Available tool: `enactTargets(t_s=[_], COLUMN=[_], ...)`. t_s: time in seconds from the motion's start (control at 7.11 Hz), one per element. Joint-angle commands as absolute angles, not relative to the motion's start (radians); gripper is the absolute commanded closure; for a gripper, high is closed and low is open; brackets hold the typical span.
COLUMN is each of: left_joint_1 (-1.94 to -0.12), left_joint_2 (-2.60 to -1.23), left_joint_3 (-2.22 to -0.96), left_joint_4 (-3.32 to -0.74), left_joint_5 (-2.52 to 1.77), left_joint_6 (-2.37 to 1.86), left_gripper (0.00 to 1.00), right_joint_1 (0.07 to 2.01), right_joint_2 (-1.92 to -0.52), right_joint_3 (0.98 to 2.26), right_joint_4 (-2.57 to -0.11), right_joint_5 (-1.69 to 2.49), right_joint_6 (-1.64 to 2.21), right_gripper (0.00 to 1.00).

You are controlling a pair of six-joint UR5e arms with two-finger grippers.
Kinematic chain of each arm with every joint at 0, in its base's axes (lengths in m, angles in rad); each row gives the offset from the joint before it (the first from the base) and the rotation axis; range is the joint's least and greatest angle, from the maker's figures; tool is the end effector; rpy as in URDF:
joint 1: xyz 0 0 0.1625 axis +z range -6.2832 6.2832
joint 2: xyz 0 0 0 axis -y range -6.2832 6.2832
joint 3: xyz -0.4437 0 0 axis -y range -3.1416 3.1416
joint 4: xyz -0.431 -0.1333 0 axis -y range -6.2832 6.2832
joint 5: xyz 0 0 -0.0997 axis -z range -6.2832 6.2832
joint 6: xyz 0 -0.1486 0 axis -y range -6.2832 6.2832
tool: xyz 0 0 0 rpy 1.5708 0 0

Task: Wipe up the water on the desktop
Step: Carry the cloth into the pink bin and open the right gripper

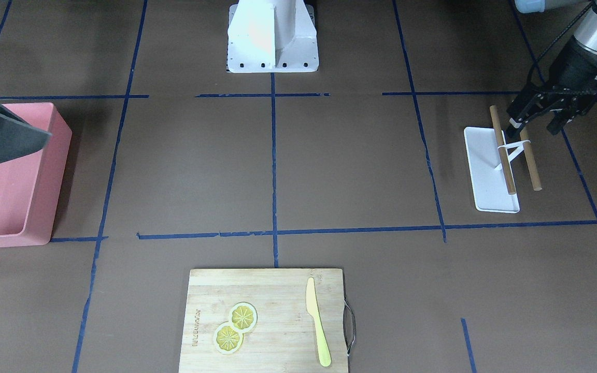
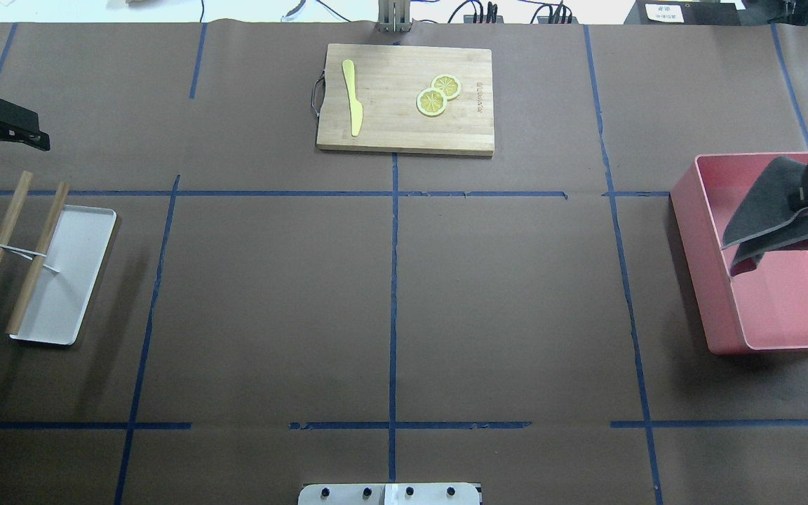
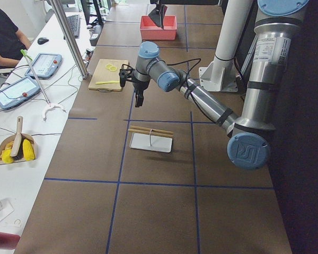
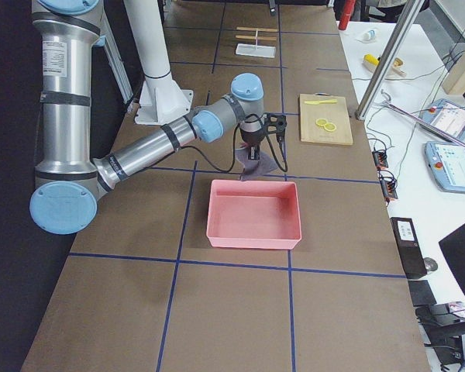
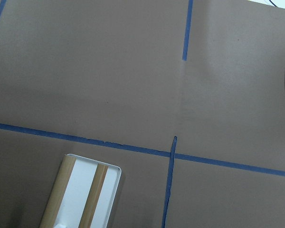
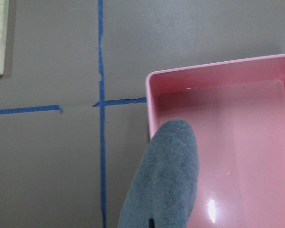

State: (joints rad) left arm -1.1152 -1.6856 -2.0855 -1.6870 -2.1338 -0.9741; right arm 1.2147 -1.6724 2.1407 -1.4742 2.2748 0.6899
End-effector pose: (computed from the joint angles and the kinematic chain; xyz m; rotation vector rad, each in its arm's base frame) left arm 0.1969 -0.5246 0.3742 0.1966 0.8819 -0.2731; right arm -0.1341 -0.4670 0.4517 0.1266 -0.8626 0.1136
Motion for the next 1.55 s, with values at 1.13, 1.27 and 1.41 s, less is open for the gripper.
enactTargets(t_s=[1.13,1.27,1.41], left_joint_1=[-1.115,-1.115,-1.115], left_joint_2=[-1.672,-1.672,-1.671], left_joint_3=[-2.098,-2.098,-2.1], left_joint_4=[-1.687,-1.687,-1.687], left_joint_5=[-2.134,-2.134,-2.134], left_joint_6=[-0.974,-0.974,-0.974], left_gripper=[0.0,0.0,0.0], right_joint_1=[1.178,1.175,1.175], right_joint_2=[-1.66,-1.658,-1.658], right_joint_3=[1.841,1.839,1.844], right_joint_4=[-1.477,-1.477,-1.477], right_joint_5=[2.255,2.255,2.256], right_joint_6=[0.443,0.443,0.448], right_gripper=[0.59,0.48,0.01])
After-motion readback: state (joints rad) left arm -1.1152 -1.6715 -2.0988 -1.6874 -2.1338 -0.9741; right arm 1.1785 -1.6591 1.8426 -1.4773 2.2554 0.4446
